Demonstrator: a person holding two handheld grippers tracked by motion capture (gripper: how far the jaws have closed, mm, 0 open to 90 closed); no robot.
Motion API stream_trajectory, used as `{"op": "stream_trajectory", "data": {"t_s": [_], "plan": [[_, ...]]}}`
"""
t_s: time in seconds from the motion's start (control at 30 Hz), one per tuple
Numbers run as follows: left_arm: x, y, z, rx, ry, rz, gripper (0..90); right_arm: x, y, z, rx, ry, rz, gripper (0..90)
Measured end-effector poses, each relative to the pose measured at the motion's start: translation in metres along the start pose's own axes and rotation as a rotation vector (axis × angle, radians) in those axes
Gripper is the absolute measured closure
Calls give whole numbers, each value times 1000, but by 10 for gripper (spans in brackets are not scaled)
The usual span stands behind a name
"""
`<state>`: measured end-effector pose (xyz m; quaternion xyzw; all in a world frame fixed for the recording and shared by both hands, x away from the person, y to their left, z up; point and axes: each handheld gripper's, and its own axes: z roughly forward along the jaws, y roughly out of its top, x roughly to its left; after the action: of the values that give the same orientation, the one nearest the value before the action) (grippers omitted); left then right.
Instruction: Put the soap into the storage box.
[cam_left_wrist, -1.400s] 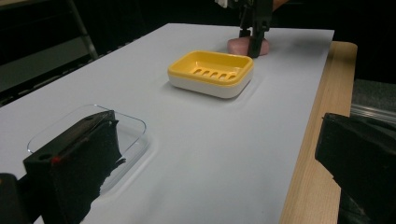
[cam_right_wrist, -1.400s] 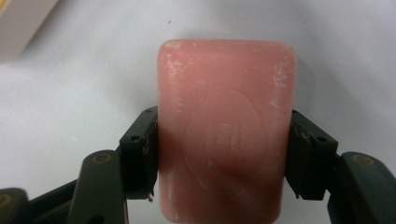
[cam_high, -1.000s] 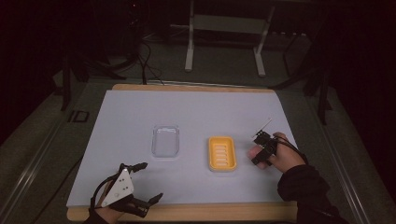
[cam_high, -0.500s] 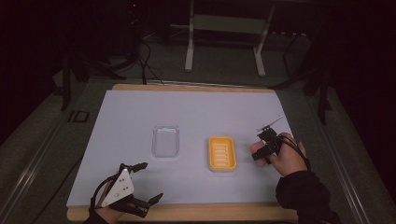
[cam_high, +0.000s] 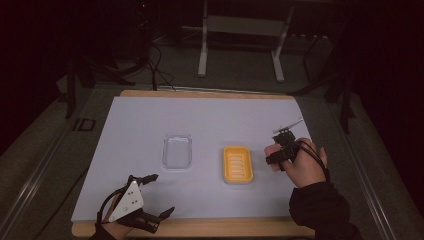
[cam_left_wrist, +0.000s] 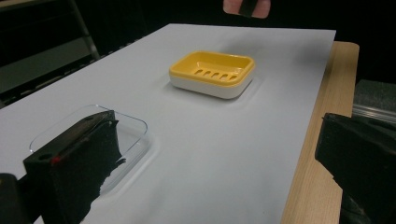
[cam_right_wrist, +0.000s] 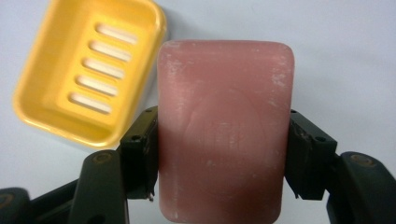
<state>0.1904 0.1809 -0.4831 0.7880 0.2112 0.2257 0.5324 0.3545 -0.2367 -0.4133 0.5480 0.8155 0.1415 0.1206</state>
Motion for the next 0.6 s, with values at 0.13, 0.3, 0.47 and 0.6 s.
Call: {"op": "stream_trajectory", "data": {"t_s": [0.13, 0.3, 0.47, 0.6], "plan": [[0, 0, 0, -1, 3, -1, 6, 13, 5, -5, -19, 19, 30, 377], [0, 0, -1, -3, 4, 0, 6, 32, 11, -4, -19, 38, 52, 377], [0, 0, -1, -10, 2, -3, 6, 54, 17, -2, -45, 34, 57, 377], [0, 0, -2, -12, 4, -4, 6, 65, 22, 1, -51, 50, 77, 377]]}}
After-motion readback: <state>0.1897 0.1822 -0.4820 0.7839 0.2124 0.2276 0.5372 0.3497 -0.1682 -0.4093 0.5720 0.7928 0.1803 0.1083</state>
